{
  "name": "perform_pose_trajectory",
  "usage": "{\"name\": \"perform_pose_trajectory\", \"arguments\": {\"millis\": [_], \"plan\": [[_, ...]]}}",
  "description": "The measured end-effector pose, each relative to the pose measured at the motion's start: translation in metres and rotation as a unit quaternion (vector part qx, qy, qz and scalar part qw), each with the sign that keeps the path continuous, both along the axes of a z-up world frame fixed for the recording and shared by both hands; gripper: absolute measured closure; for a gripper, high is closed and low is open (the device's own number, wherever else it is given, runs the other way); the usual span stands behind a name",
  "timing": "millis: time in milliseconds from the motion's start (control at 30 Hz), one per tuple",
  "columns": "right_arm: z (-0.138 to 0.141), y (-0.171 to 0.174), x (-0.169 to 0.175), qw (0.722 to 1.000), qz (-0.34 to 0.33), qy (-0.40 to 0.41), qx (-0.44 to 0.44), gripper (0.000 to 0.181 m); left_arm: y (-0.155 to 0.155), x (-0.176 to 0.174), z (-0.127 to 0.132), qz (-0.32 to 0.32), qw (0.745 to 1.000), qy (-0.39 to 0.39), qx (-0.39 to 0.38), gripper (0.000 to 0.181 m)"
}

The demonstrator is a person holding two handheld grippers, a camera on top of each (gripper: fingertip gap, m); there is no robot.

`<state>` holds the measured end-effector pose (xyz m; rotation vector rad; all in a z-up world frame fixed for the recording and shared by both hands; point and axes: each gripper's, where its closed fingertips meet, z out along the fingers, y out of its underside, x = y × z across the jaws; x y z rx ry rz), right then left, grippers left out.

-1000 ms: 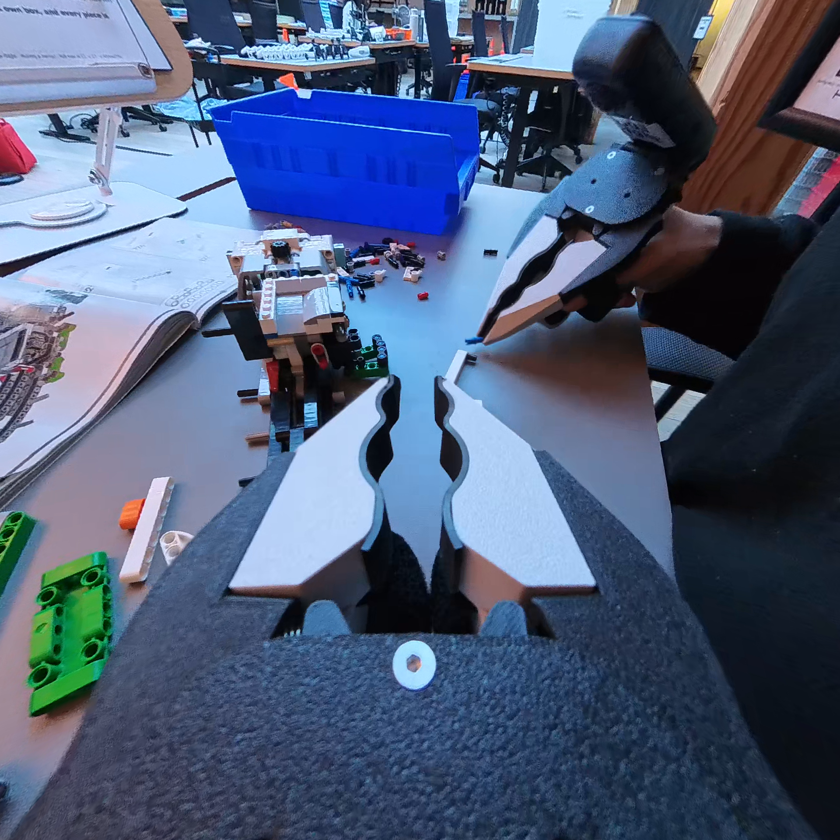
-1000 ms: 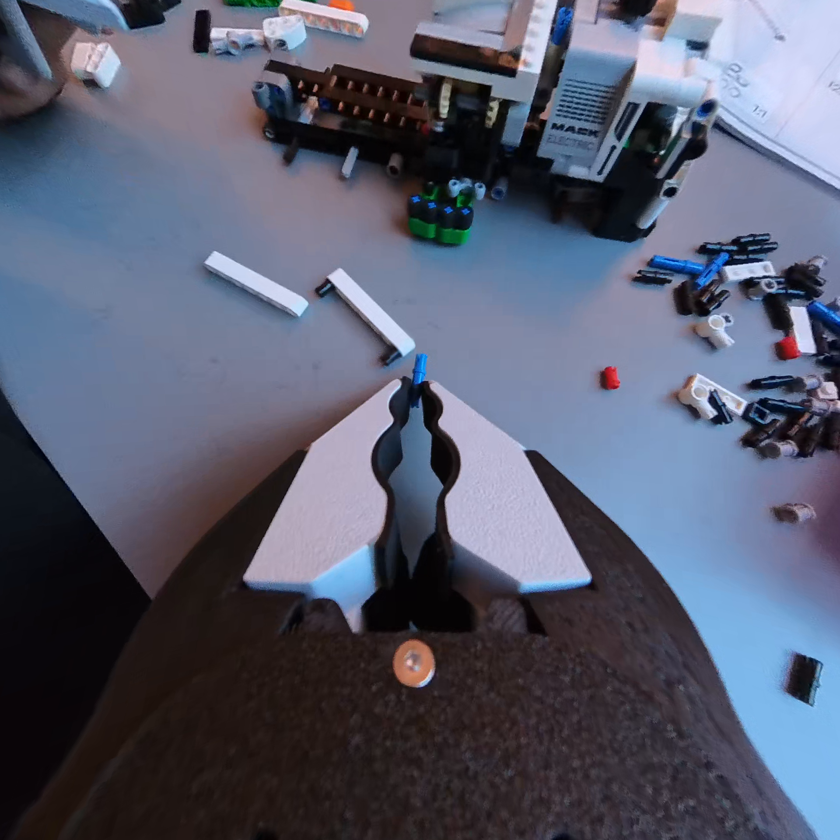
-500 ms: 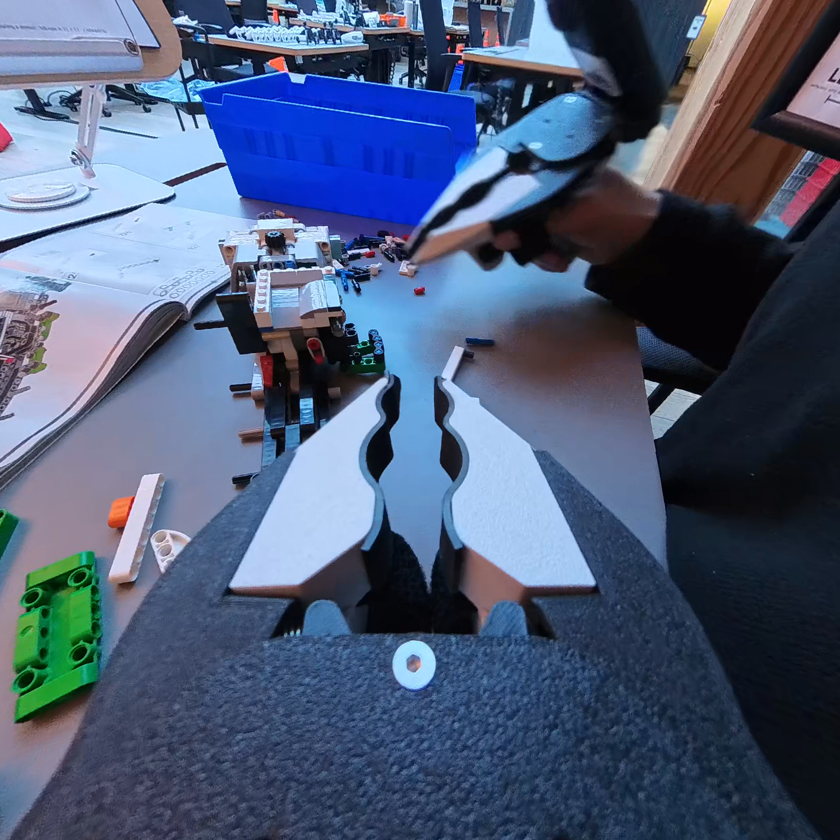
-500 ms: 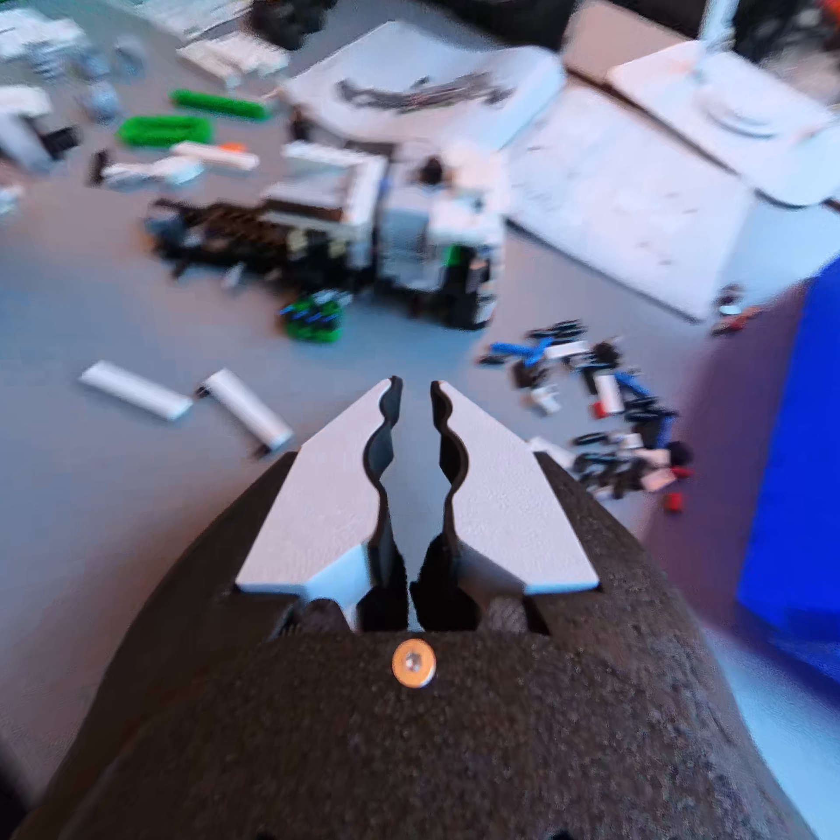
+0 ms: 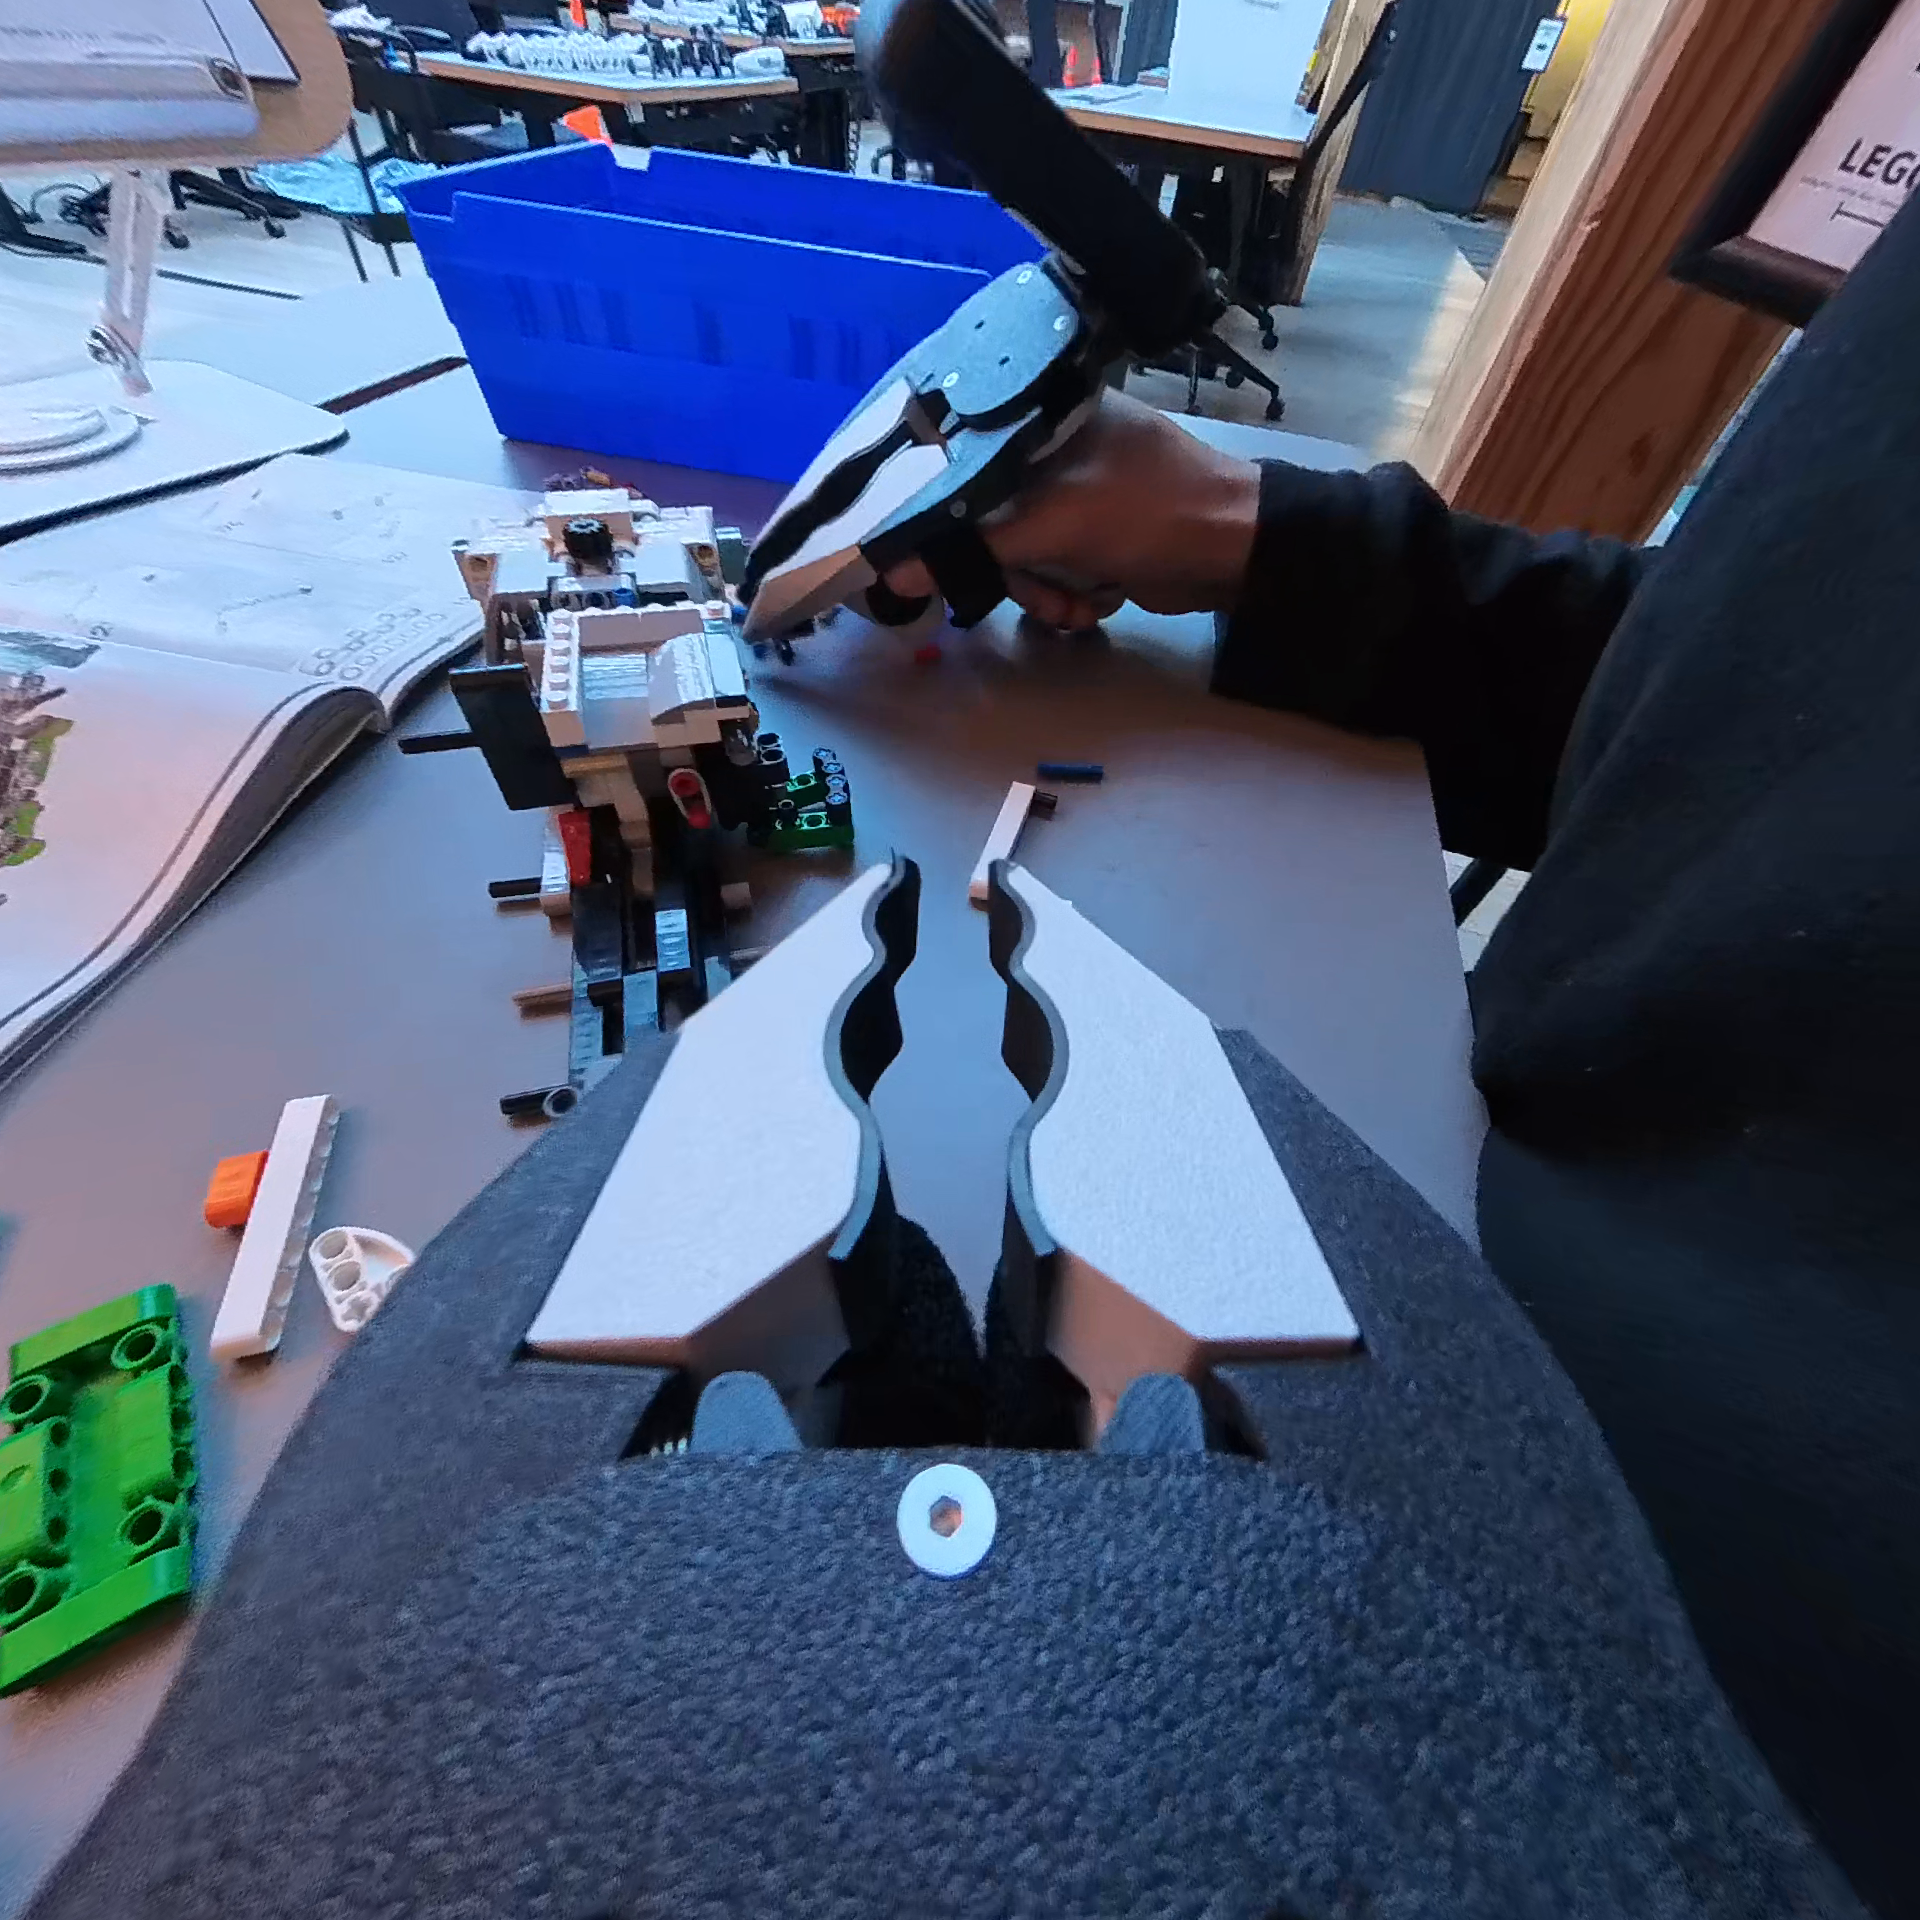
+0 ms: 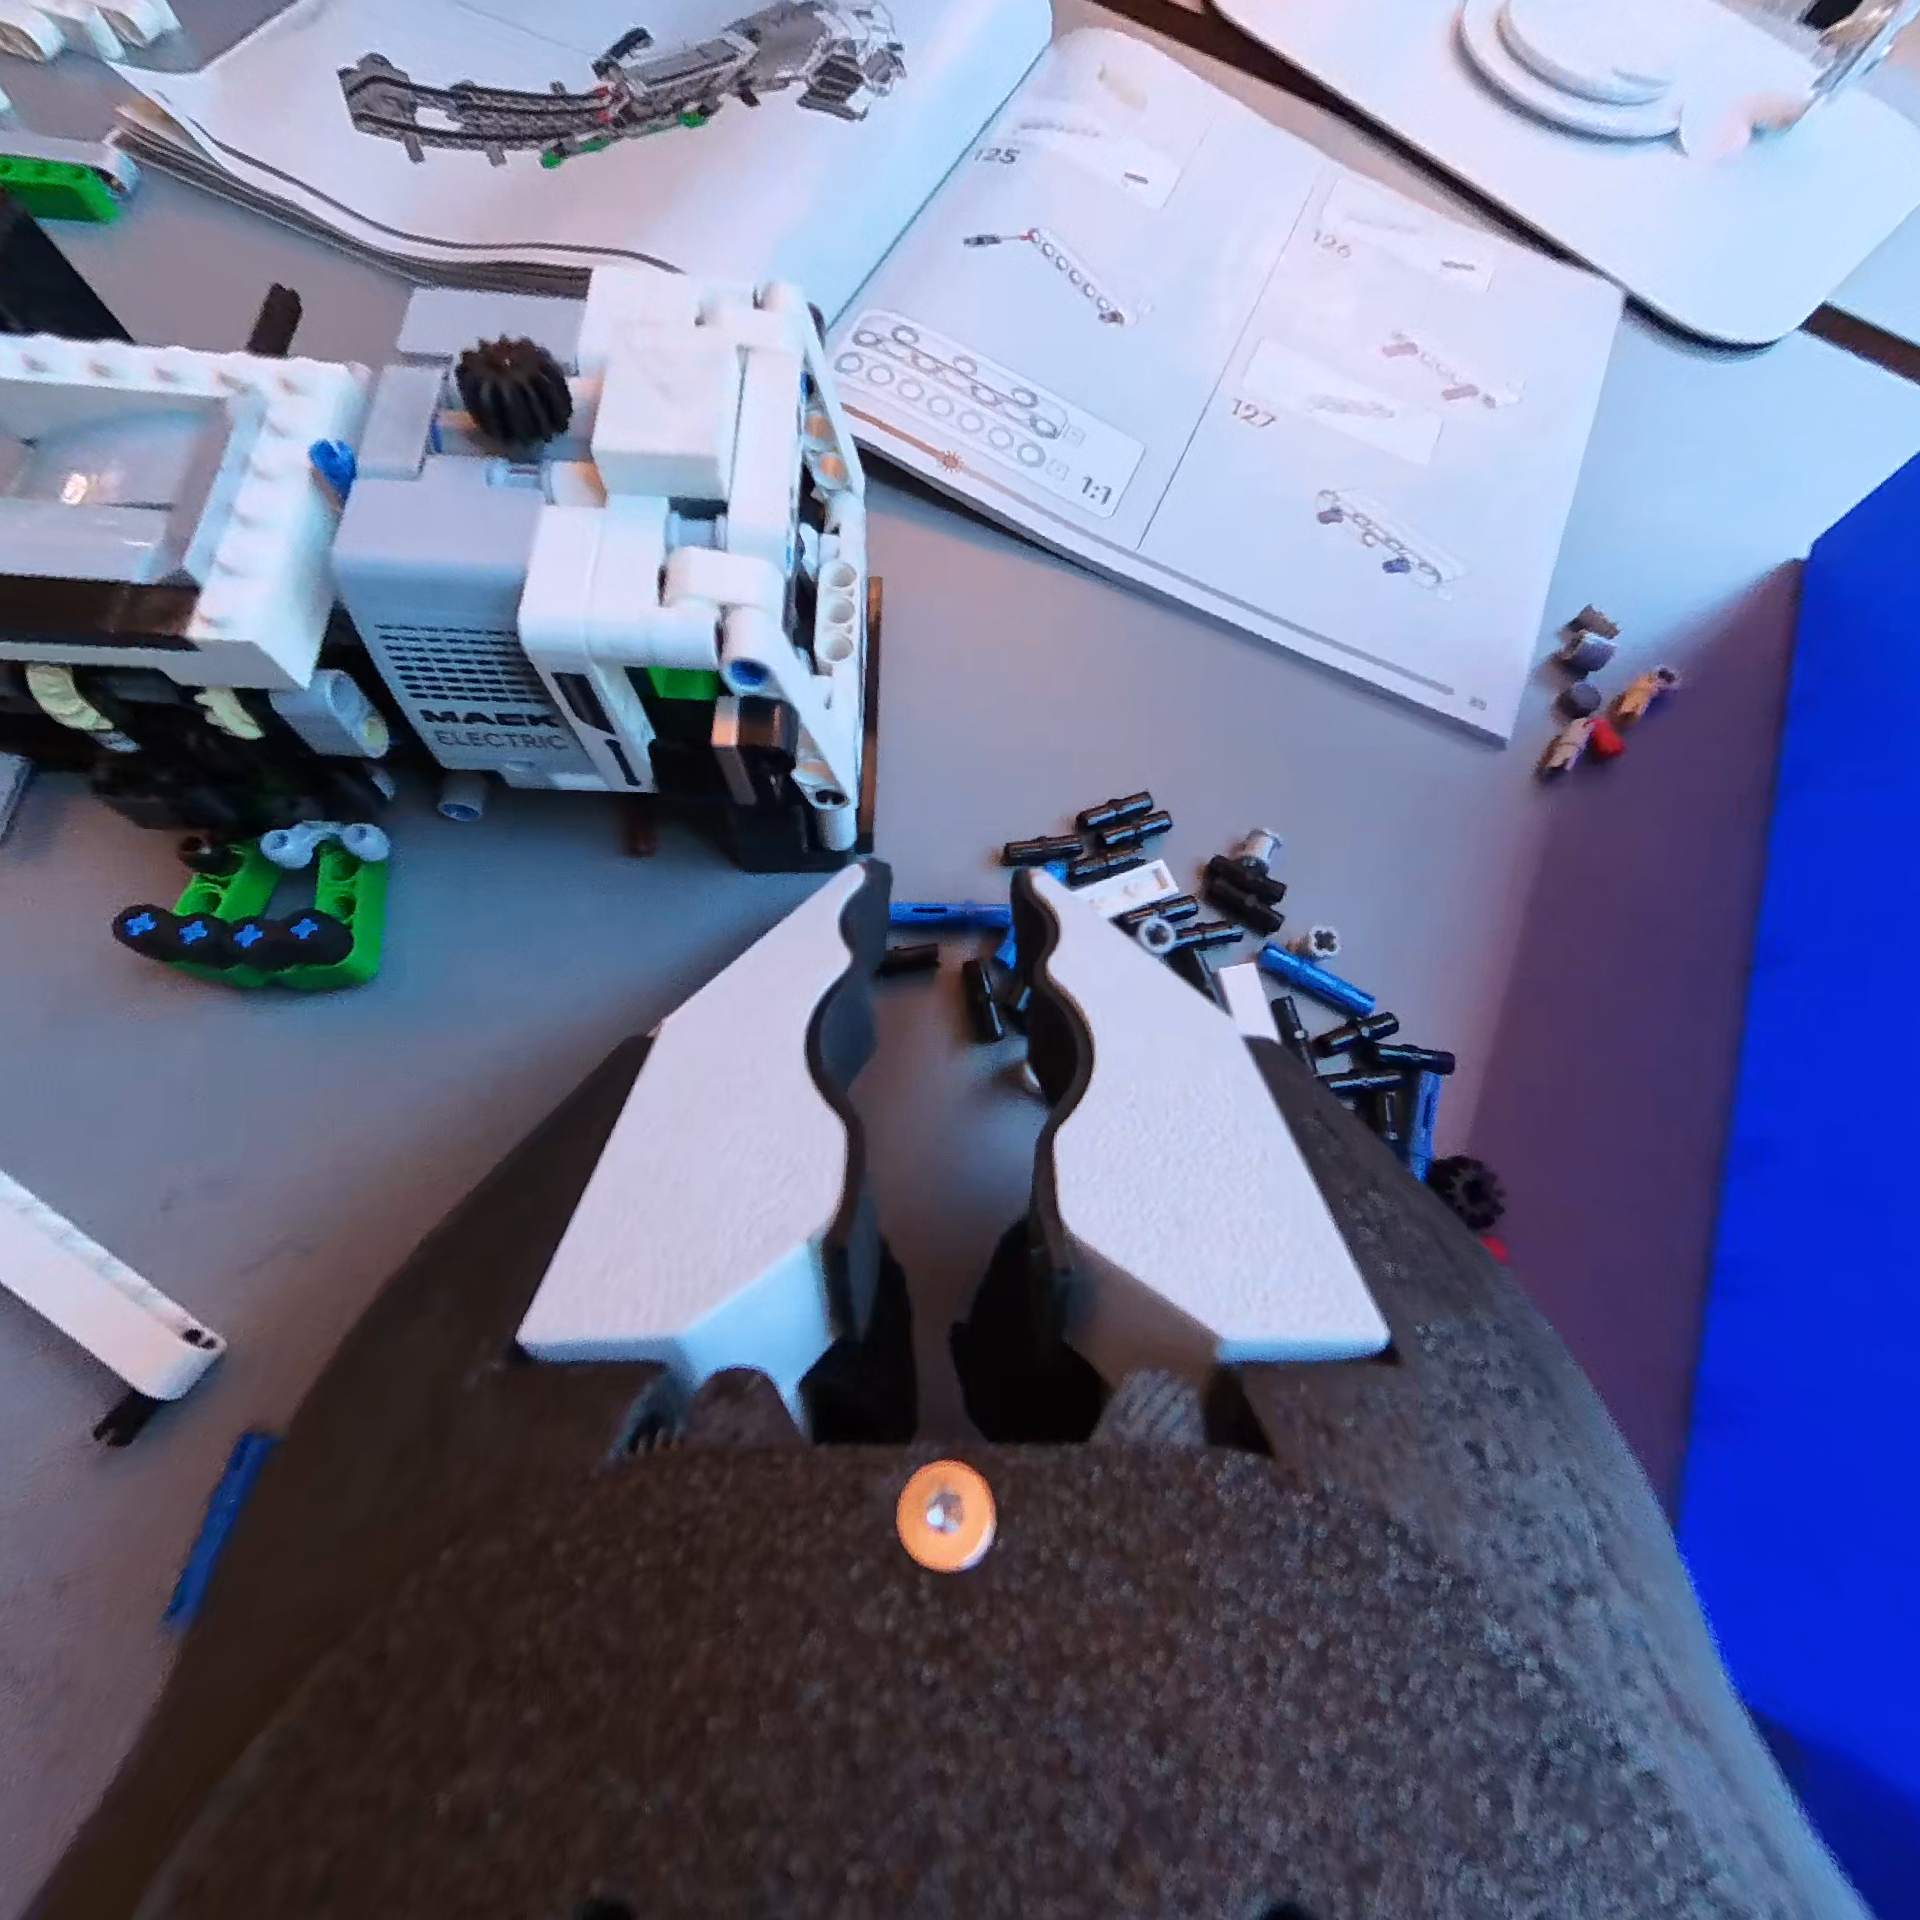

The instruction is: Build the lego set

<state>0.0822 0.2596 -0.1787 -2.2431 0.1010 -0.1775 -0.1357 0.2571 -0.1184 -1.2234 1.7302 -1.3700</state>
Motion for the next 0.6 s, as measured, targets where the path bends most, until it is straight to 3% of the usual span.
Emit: {"name": "perform_pose_trajectory", "arguments": {"millis": [433,600], "plan": [[-0.007,-0.002,0.0,0.998,0.012,-0.041,-0.043,0.16,0.001,0.001,0.0,-0.004,1.0,0.006,-0.016,0.17],[0.01,-0.002,0.007,0.999,0.002,-0.035,-0.019,0.161,0.001,0.001,0.0,-0.003,1.0,0.005,-0.018,0.17]]}}
